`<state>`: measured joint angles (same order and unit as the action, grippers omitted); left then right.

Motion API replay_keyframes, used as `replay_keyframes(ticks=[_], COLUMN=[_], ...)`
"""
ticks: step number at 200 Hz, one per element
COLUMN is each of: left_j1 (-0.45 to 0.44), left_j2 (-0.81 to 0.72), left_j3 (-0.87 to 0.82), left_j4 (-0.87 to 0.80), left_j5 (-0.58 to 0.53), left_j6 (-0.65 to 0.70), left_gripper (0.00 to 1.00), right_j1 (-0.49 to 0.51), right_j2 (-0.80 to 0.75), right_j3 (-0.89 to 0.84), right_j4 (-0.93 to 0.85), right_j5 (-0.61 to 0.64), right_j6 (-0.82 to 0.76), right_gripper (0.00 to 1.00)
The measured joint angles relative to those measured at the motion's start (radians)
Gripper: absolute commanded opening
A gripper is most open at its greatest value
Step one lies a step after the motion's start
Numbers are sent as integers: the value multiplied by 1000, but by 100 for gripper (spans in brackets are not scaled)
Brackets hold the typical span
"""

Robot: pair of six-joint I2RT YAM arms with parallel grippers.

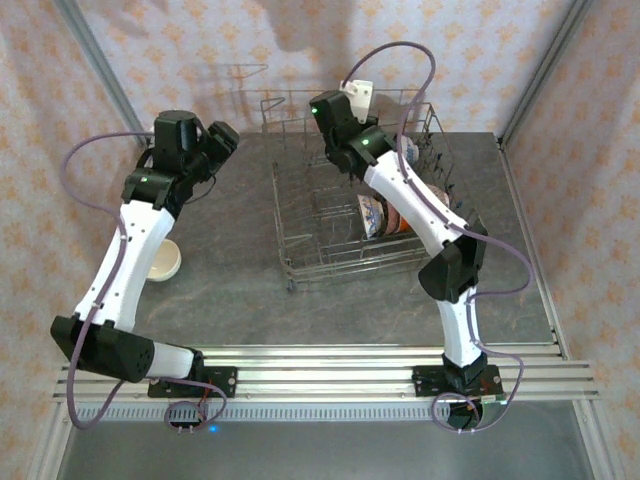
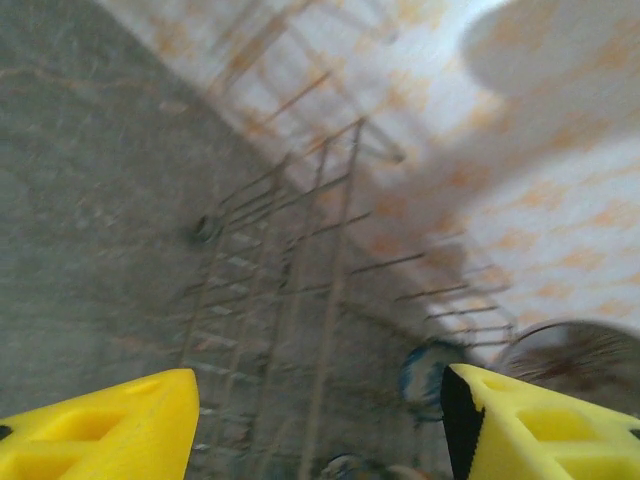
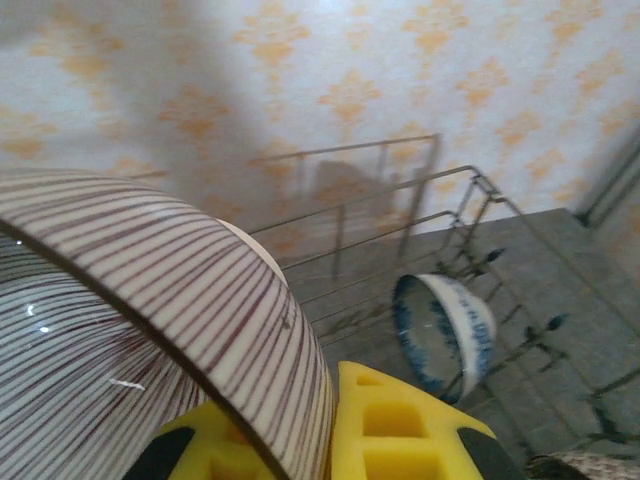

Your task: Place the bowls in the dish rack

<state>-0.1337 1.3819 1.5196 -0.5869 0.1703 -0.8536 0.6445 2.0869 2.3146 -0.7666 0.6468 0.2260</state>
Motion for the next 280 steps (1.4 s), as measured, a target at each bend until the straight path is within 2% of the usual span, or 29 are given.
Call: replay_keyframes(ticks=[32, 88, 115, 149, 186, 235, 280], left_j1=[12, 12, 12, 11, -7, -77, -88], left_j2=[63, 196, 238, 247, 262, 278, 278], left_j3=[-53, -124, -162, -201, -206, -221, -237], left_j4=[-37, -60, -60, -60, -79, -118, -117], left_j5=[59, 85, 112, 148, 169, 200, 215], left_j6=[88, 211, 235, 262, 322, 380, 384], left_gripper=[61, 59, 55, 52, 51, 51, 50], right_j1=[-47, -45, -45, -53, -74, -103, -119], right_j2=[89, 177, 190, 259, 311, 333, 343], right_j3=[110, 120, 130, 220, 225, 225, 225], right_j4=[-128, -232, -250, -281, -298, -304, -304], right_j5=[51, 55, 99, 198, 282, 339, 385], right_j6=[-1, 45, 51, 70, 89, 100, 99], right_gripper=[0, 0, 0, 0, 0, 0, 0])
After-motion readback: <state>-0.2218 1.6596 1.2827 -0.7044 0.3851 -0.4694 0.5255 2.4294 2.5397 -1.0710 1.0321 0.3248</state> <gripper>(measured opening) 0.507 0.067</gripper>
